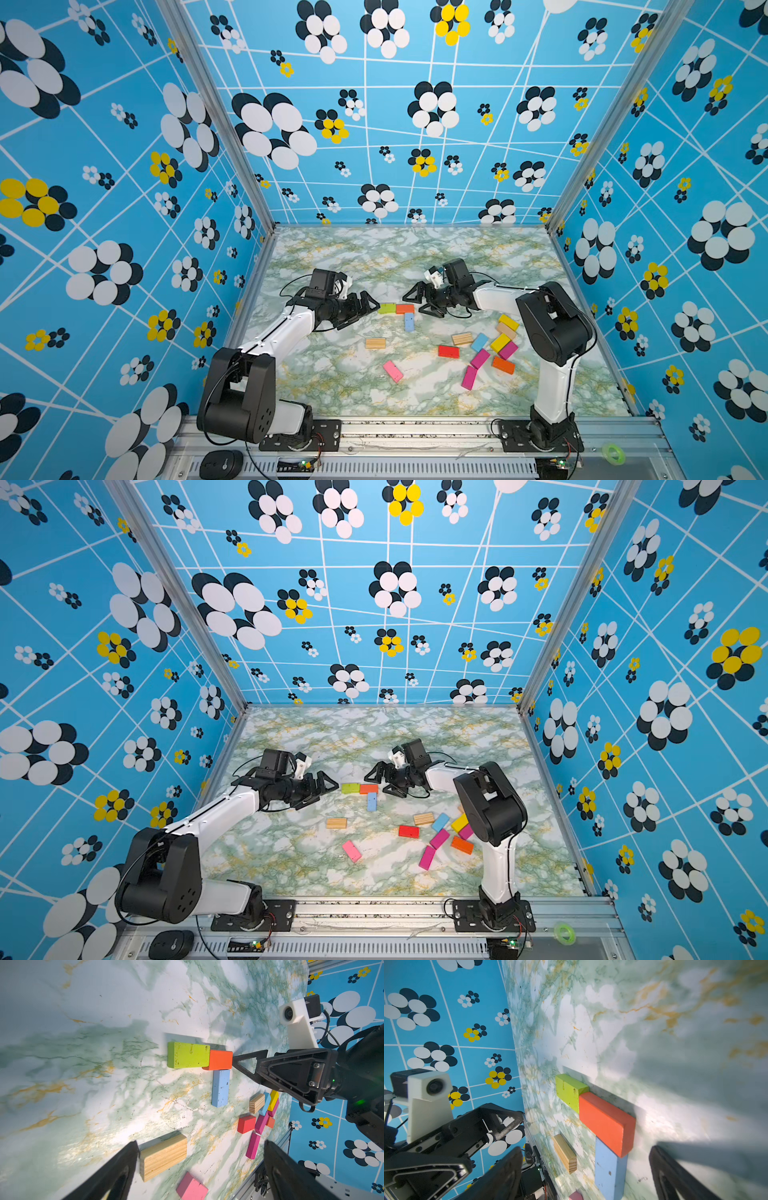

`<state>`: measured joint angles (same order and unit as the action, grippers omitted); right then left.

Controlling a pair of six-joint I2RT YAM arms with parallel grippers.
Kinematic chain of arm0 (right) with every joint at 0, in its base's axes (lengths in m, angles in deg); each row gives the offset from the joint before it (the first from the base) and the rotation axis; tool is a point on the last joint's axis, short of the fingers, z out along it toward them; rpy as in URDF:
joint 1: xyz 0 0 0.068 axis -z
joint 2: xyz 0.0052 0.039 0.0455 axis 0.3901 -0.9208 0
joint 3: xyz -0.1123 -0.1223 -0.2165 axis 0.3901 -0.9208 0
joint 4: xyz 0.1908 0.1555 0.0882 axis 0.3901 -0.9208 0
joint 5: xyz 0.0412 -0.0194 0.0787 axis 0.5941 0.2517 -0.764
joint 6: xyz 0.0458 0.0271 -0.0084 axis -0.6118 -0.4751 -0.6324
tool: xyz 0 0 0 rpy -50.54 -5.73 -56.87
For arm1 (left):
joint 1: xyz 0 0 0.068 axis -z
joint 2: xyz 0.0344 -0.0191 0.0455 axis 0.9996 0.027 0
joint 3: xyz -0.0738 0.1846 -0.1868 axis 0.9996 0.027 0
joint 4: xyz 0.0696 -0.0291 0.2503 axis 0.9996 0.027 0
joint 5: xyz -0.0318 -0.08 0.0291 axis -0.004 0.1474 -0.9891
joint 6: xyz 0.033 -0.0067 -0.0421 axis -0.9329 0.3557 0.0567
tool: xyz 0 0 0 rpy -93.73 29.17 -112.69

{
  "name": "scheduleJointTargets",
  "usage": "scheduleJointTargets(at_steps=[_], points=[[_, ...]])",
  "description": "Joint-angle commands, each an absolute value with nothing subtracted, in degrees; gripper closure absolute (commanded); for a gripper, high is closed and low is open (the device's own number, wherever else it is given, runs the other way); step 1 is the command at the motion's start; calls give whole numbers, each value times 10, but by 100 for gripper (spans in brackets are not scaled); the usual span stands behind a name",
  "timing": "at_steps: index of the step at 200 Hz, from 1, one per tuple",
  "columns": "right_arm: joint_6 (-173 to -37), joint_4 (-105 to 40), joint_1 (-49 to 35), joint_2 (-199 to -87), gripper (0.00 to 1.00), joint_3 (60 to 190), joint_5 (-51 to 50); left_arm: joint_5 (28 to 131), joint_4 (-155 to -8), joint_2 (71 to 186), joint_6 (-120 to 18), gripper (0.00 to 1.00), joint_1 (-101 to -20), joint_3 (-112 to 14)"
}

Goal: Assemble the number 7 with building blocks
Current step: Adjust the building block at the center of the board.

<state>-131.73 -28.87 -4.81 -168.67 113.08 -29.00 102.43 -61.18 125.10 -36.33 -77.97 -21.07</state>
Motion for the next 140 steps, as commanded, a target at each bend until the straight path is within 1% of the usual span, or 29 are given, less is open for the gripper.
scheduleJointTargets(at_steps=[1, 140], points=[[-1329, -301, -61, -1714, 2, 1132, -282, 1025, -598, 1235, -374, 3, -785, -199], [-1346, -279, -68, -1727, 2, 1126, -285, 1020, -581, 1211, -385, 3, -788, -186]])
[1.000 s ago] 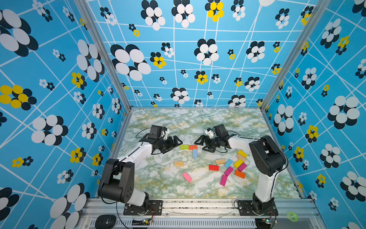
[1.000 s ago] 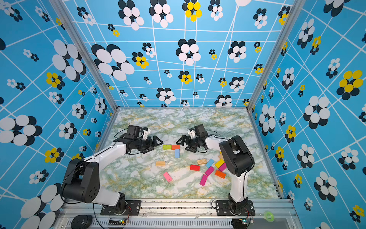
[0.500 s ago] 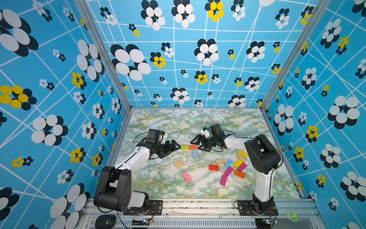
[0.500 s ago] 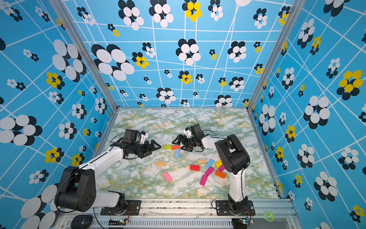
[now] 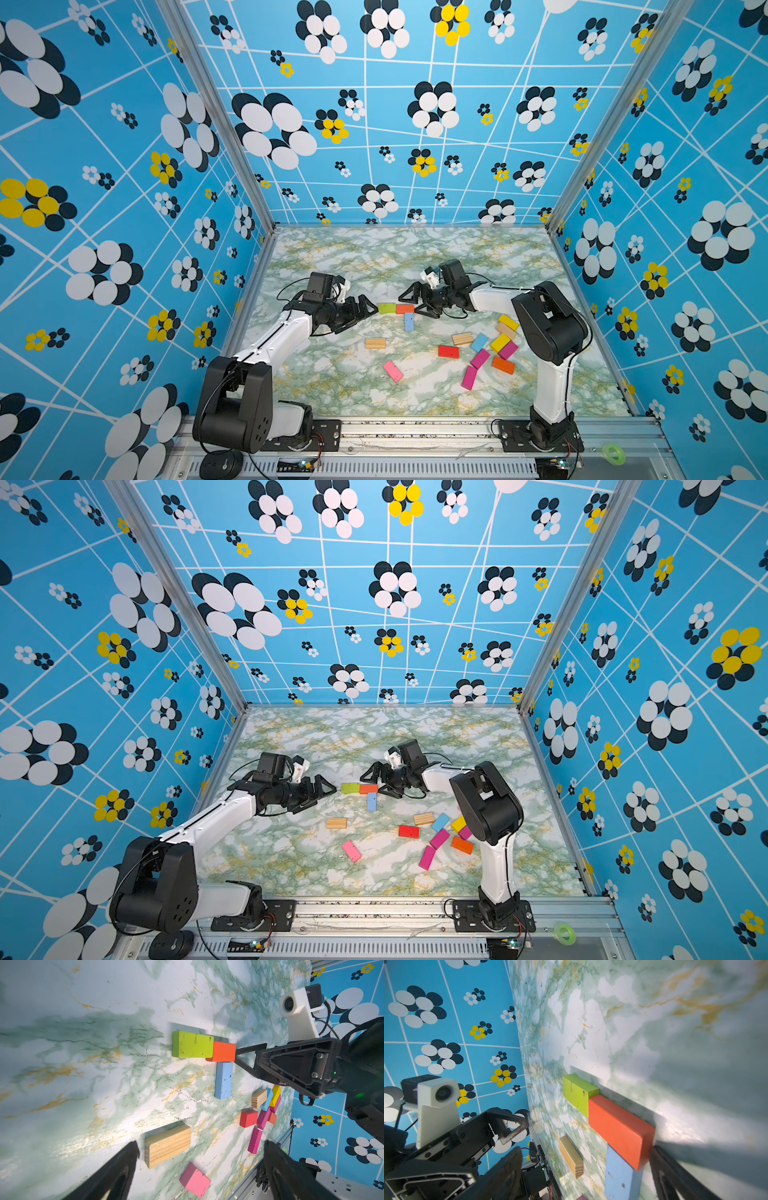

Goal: Assemble the number 7 with building blocks
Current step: Adjust the building block at the center of the board.

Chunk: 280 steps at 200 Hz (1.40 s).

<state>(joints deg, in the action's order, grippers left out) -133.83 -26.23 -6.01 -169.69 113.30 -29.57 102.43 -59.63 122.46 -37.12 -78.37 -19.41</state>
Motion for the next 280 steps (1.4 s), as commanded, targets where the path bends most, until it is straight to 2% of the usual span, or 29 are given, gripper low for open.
scheduleJointTargets(at_steps=[1, 79, 106, 148, 177, 217, 251, 280], points=[[-1347, -279, -68, -1727, 2, 1125, -285, 1020, -581, 1211, -385, 3, -788, -186], [-1346, -279, -67, -1726, 2, 1119, -279, 1018, -576, 1212, -393, 3, -789, -186], [-1344, -281, -48, -1705, 2, 1102, -266, 992, -529, 1205, -436, 8, -768, -202], [-1313, -322, 1, -1634, 2, 1074, -260, 906, -445, 1223, -510, 10, -682, -241], [-1289, -365, 19, -1561, 2, 1056, -257, 896, -444, 1275, -531, 10, -642, -269], [-1284, -399, 21, -1470, 1, 1034, -260, 897, -466, 1347, -541, 8, -626, -302], [-1275, -430, 21, -1412, 1, 1027, -257, 881, -450, 1392, -560, 14, -608, -328], [-1269, -443, 23, -1396, 1, 1025, -254, 861, -438, 1407, -562, 15, -584, -332]])
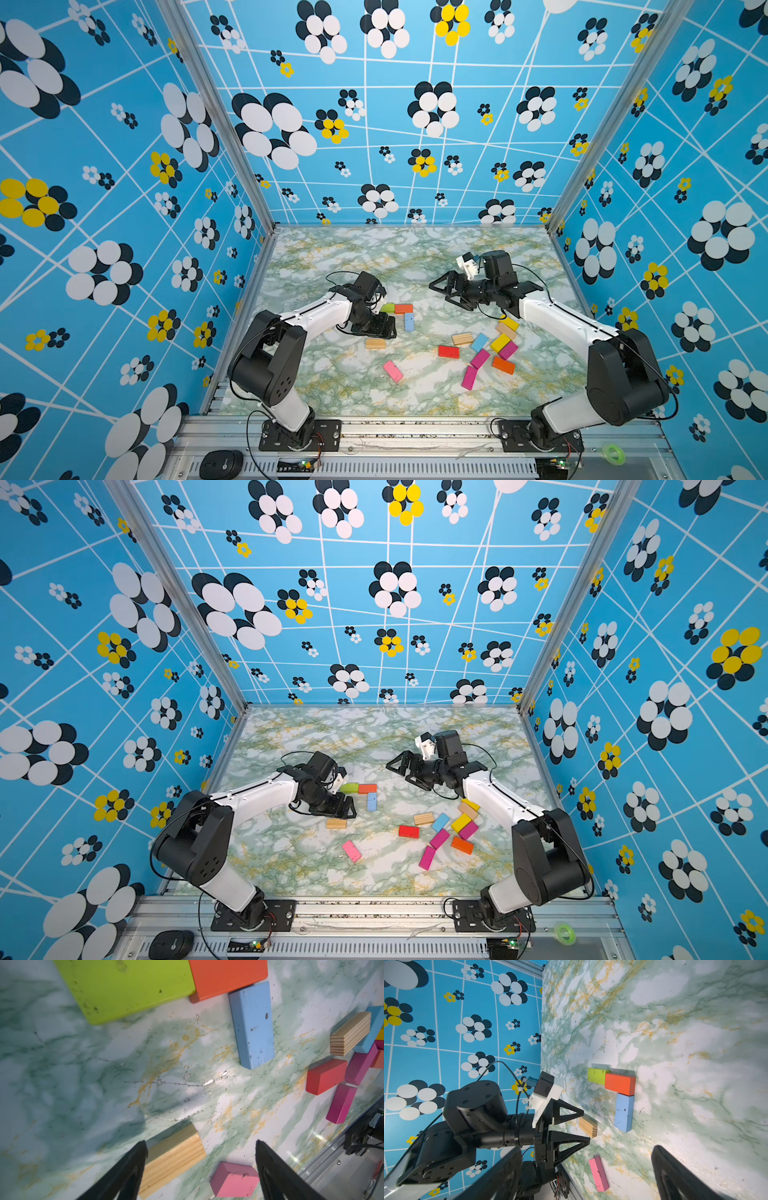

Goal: Assemble the number 7 with building blocks
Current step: Adjust the building block at the center of the board, then pick up the building block from the center of the board.

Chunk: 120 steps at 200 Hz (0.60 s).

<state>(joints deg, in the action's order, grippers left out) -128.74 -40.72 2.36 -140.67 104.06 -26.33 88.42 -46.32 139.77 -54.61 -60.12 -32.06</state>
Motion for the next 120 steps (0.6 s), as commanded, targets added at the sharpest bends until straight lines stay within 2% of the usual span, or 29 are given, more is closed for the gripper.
scheduleJointTargets(at_steps=[1, 63, 120], points=[[-1268, -443, 23, -1396, 1, 1025, -254, 860, -438, 1407, -562, 15, -583, -332], [-1277, -422, 23, -1401, 1, 1011, -259, 831, -426, 1367, -533, 21, -562, -291], [-1286, -401, 24, -1395, 1, 993, -265, 745, -382, 1359, -535, 21, -524, -286]])
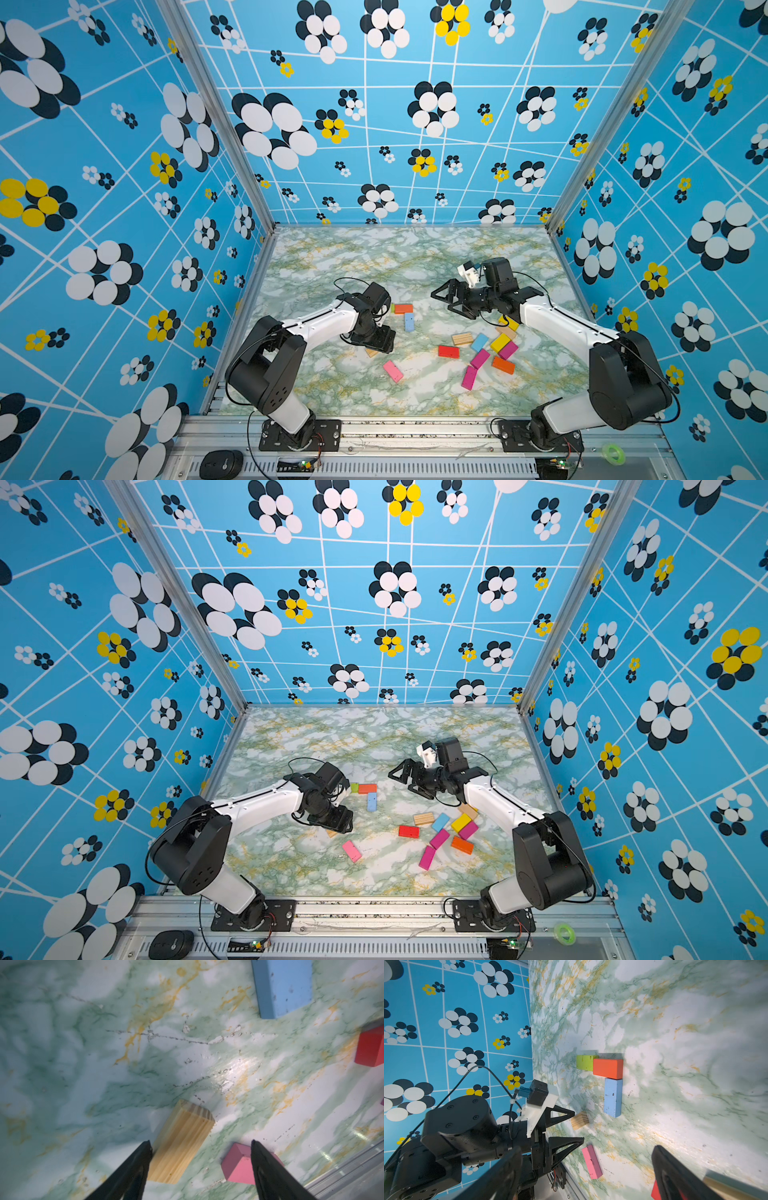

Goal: Assemble the number 7 with building blocks
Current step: Pick up the building block from the center of the board.

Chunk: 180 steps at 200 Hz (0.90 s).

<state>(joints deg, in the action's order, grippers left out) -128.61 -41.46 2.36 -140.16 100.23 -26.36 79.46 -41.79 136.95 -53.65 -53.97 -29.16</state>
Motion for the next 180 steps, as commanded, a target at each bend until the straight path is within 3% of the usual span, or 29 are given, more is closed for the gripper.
scheduleJointTargets(at_steps=[1, 53, 119, 133, 151, 180], points=[[-1286, -401, 23, -1395, 1, 992, -265, 745, -382, 1359, -535, 22, -523, -285], [-1287, -398, 23, -1388, 1, 990, -267, 684, -367, 1385, -521, 38, -508, -295], [-1284, -406, 28, -1372, 1, 986, -260, 622, -345, 1426, -502, 51, -479, -312], [-1284, -407, 29, -1370, 1, 985, -260, 624, -349, 1428, -498, 56, -476, -312], [-1282, -411, 29, -1367, 1, 986, -259, 630, -350, 1428, -493, 69, -472, -314], [-1266, -433, 34, -1346, 1, 990, -239, 646, -346, 1405, -479, 78, -470, -318]])
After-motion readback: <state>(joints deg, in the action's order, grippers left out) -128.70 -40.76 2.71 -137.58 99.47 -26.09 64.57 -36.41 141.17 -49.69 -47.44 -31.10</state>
